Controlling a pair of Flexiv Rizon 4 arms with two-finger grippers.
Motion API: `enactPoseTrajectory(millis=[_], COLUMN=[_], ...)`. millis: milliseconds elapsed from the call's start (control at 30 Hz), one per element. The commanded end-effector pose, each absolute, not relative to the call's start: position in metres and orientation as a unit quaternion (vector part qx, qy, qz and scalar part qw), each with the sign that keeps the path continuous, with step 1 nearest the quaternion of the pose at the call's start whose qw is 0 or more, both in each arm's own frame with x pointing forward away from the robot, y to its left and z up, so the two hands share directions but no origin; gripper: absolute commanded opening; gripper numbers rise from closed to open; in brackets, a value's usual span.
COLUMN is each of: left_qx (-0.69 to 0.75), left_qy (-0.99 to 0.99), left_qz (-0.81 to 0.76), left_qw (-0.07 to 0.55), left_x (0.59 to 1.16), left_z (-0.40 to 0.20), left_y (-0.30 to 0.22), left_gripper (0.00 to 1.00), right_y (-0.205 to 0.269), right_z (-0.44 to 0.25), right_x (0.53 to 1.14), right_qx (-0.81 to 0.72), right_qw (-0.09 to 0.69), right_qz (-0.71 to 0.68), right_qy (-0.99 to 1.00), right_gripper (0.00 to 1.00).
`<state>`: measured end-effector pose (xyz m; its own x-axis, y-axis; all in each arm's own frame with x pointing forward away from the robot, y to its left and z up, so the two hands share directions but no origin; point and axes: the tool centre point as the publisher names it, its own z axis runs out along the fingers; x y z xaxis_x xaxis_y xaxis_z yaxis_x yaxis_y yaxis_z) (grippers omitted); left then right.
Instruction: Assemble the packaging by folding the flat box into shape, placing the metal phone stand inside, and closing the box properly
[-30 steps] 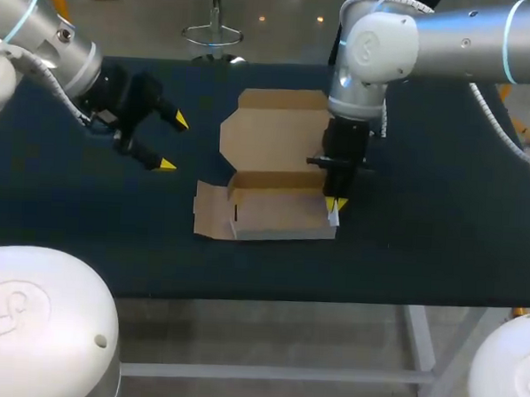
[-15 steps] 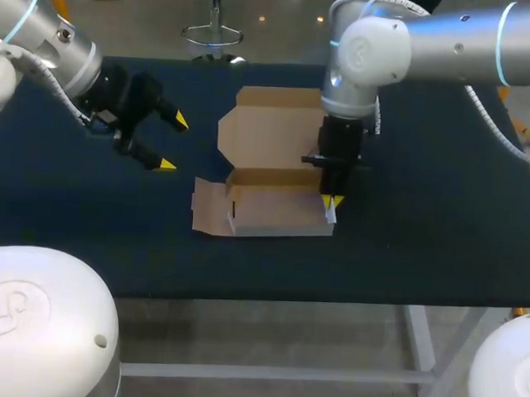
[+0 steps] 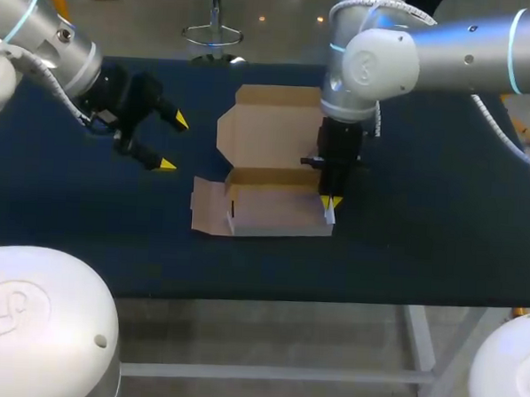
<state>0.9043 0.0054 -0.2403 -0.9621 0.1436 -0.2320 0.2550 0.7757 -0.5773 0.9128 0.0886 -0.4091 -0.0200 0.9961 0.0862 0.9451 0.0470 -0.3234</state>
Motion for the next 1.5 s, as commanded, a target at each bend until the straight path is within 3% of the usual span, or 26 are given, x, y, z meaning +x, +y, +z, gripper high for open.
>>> enactPoseTrajectory(millis=[33,567,1133,1333,1500], left_qx=[0.106,0.106,0.106,0.106,0.106], left_qy=[0.939,0.939,0.939,0.939,0.939], left_qz=[-0.316,-0.316,-0.316,-0.316,-0.316], left_qw=[0.086,0.086,0.086,0.086,0.086], left_x=[0.905,0.905,0.905,0.905,0.905], left_z=[-0.24,-0.24,-0.24,-0.24,-0.24], left_y=[0.006,0.006,0.006,0.006,0.006], left_gripper=[1.0,1.0,1.0,1.0,1.0], right_y=[0.09,0.092,0.096,0.098,0.099], right_z=[-0.416,-0.419,-0.419,-0.418,-0.418], right_x=[0.912,0.918,0.922,0.924,0.926], right_qx=[-0.688,-0.689,-0.689,-0.691,-0.694], right_qw=[0.139,0.116,0.094,0.089,0.08], right_qz=[0.082,0.043,0.008,0.003,0.0], right_qy=[-0.708,-0.714,-0.718,-0.717,-0.715], right_gripper=[0.03,0.02,0.09,0.19,0.16])
